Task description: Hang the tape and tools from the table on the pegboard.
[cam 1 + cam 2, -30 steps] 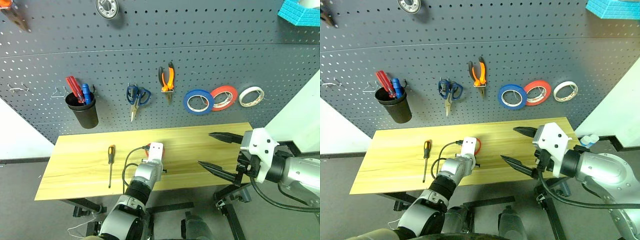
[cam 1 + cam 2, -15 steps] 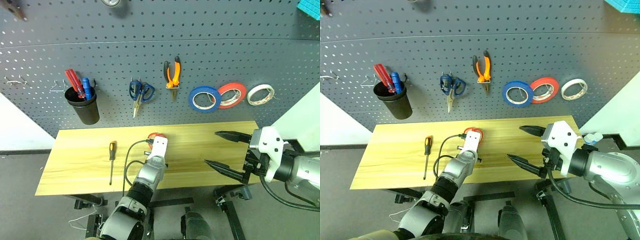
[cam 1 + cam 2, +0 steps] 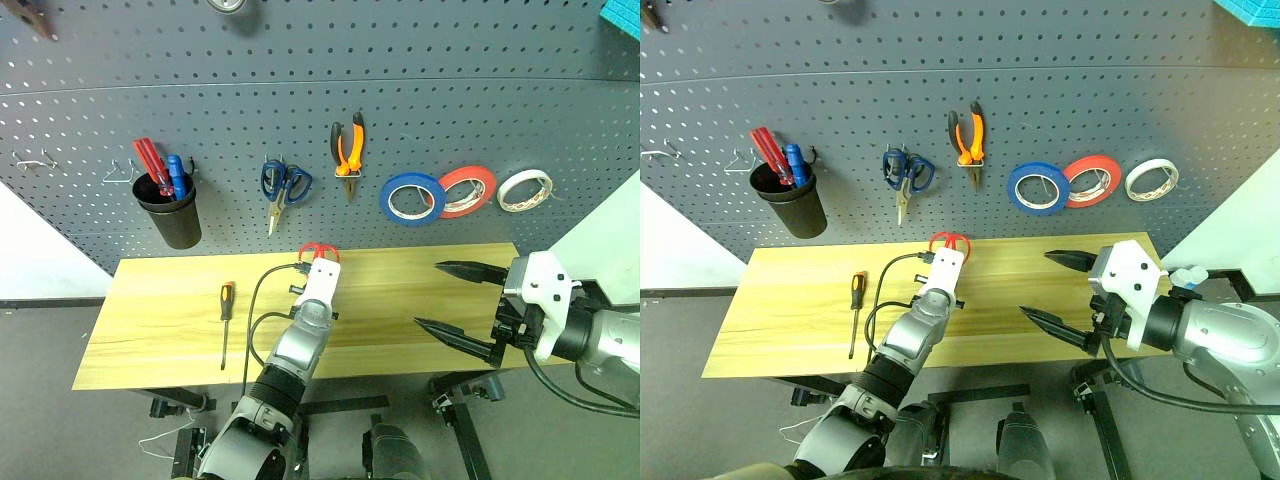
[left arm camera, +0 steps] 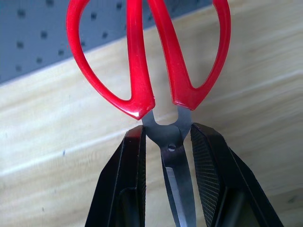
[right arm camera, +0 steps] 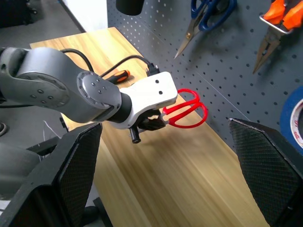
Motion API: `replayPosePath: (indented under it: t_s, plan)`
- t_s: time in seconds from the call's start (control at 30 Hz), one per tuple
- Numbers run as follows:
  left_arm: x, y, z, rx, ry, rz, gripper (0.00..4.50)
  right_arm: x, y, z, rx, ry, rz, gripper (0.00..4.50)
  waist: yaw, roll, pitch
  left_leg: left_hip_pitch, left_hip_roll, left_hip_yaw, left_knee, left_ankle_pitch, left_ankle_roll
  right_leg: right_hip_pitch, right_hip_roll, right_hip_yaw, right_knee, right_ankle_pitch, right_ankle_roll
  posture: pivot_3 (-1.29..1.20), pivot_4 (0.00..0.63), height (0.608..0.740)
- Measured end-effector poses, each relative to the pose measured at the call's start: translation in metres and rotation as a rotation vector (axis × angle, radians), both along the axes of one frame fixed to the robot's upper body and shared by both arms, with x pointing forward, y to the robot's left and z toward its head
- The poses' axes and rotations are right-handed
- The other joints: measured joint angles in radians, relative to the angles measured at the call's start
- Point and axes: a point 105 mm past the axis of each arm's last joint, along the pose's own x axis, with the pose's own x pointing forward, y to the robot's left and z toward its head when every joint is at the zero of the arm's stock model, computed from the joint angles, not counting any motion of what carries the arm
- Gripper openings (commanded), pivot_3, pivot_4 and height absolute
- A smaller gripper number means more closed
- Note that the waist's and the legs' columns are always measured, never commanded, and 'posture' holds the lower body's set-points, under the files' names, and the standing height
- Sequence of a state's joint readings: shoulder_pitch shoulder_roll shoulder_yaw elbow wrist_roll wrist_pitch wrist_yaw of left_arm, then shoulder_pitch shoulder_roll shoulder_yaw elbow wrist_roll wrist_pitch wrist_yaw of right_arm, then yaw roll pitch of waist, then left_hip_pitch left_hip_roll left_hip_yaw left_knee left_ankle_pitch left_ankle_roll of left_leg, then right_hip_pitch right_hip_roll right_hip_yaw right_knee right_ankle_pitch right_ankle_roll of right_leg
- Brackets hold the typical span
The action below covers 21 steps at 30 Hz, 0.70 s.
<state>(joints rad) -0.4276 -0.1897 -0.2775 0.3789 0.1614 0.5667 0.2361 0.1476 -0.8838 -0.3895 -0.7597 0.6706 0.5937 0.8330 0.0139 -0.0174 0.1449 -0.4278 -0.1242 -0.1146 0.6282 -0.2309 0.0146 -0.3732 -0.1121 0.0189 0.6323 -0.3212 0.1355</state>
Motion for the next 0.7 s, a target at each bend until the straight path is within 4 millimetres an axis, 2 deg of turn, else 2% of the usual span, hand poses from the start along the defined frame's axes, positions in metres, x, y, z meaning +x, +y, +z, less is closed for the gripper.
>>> replayPosePath:
  t_s: [0.07,0.2,0.4,0.57,0.7]
  plan:
    - [0.001,-0.004,0.010,0.019,-0.067,-0.047,1.03,0.000,0.000,0.000,-0.001,-0.002,0.003,4.50,0.000,0.000,0.000,0.000,0.000,0.000,0.000,0.000,0.000,0.000,0.000,0.000,0.000,0.000,0.000,-0.10,0.152,0.740]
    - [0.000,-0.008,0.017,0.047,-0.147,-0.107,1.03,0.000,-0.004,0.003,-0.001,-0.008,-0.003,4.50,0.000,0.000,0.000,0.000,0.000,0.000,0.000,0.000,0.000,0.000,0.000,0.000,0.000,0.000,0.000,-0.10,0.152,0.740]
    - [-0.010,-0.015,0.021,0.074,-0.266,-0.201,1.03,0.000,-0.023,0.008,0.007,-0.022,-0.059,4.50,0.002,0.001,0.000,0.000,0.000,0.000,0.001,0.000,0.000,0.000,0.000,0.000,0.000,0.000,0.000,-0.10,0.151,0.740]
    - [-0.013,-0.023,0.041,0.083,-0.417,-0.276,1.03,-0.005,-0.040,0.011,0.057,-0.023,-0.106,4.50,0.001,0.002,-0.001,0.000,0.000,0.000,0.000,0.000,0.000,0.001,0.000,0.000,0.000,0.000,0.000,-0.10,0.147,0.740]
    - [-0.016,-0.021,0.048,0.090,-0.493,-0.312,1.03,-0.009,-0.051,0.015,0.097,-0.042,-0.139,4.50,-0.001,0.004,-0.002,0.001,0.000,0.001,0.001,0.000,0.000,0.001,0.000,0.001,0.002,0.000,0.000,-0.10,0.141,0.740]
